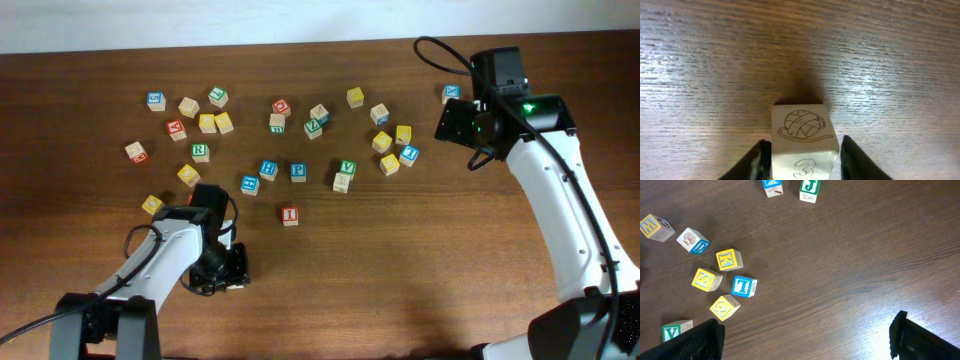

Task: Spell out ICRA
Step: 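Carry the yellow C block toward the red I block and lower it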

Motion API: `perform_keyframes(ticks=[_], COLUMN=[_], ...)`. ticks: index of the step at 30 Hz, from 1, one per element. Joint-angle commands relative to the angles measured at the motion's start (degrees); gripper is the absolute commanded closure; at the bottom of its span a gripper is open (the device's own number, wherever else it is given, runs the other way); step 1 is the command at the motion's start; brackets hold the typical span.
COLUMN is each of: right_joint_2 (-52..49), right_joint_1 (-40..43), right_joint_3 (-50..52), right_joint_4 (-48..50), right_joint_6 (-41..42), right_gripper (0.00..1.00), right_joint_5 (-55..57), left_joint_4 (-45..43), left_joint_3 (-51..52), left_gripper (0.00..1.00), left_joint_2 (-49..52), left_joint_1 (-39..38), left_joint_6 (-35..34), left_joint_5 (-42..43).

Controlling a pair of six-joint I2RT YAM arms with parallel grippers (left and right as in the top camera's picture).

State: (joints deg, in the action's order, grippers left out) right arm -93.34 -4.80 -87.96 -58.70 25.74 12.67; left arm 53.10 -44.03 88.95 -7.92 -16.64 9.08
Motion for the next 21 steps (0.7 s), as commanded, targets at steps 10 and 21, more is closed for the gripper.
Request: perform_keyframes(ticks=[10, 21], right_joint_2=[0.0, 0.0], right_joint_1=[0.0, 0.0], right_joint_3=[-0.7, -0.7], right_joint_4=[0.0, 0.0], right_joint_6=[0.3, 0.3], right_gripper=[0.02, 0.02], right_joint_5=[0.9, 0.9], left_joint_4=[1.4, 1.8], left_joint_3=[-8.3, -5.8], left_gripper=[0.6, 0.25], left_joint_2=[0.5, 6.9], left_joint_1=[0.1, -5.2], left_joint_6=[0.0, 3.5], left_joint_5=[-3.0, 0.0])
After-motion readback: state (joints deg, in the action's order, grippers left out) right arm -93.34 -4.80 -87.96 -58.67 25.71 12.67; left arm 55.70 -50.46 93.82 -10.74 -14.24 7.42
